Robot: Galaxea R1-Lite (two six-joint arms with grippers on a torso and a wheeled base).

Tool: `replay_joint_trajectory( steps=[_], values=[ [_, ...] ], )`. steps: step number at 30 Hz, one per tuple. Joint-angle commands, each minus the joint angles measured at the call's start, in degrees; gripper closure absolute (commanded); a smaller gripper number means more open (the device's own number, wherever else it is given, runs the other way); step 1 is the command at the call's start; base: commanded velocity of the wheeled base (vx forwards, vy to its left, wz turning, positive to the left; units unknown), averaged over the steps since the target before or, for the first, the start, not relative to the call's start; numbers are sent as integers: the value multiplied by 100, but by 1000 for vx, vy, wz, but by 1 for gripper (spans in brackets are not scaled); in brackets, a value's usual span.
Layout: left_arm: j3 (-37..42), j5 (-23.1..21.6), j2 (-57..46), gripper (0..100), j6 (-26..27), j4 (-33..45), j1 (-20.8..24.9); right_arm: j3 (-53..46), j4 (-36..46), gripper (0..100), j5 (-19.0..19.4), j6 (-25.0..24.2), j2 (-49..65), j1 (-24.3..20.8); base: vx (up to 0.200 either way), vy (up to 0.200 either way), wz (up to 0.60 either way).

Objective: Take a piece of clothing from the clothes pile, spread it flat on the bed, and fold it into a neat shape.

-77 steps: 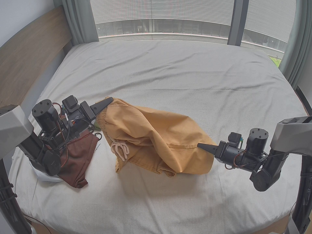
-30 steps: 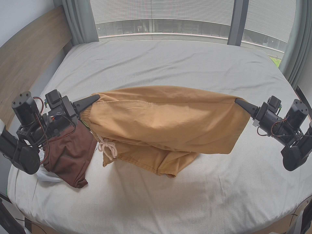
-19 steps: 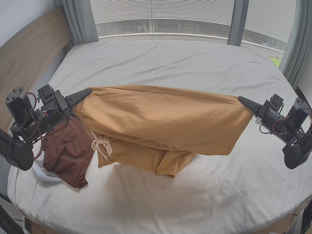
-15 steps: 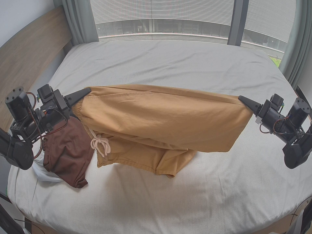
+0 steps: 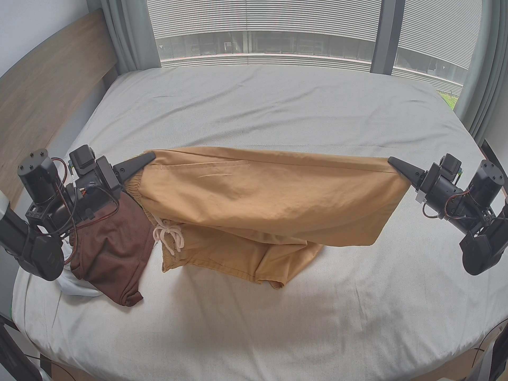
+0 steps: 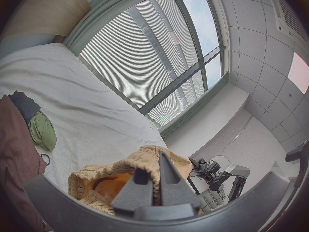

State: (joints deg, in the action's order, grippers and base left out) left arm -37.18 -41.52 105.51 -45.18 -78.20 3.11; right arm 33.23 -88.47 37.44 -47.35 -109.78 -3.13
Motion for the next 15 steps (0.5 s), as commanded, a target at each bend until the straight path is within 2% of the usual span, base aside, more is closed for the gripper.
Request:
replay_joint_trajectory(
  steps=[1, 9, 15],
  values=[
    [0, -5, 93, 100, 9, -11, 14, -10, -4, 100, -8, 6, 18, -29, 0, 0, 0],
    [-96, 83, 304, 100, 9, -301, -47, 447, 58, 100, -8, 24, -158, -82, 0, 0, 0],
    [-307, 505, 717, 100, 0, -608, -21, 1107, 400, 100, -17, 24, -387, -65, 0, 0, 0]
  ],
)
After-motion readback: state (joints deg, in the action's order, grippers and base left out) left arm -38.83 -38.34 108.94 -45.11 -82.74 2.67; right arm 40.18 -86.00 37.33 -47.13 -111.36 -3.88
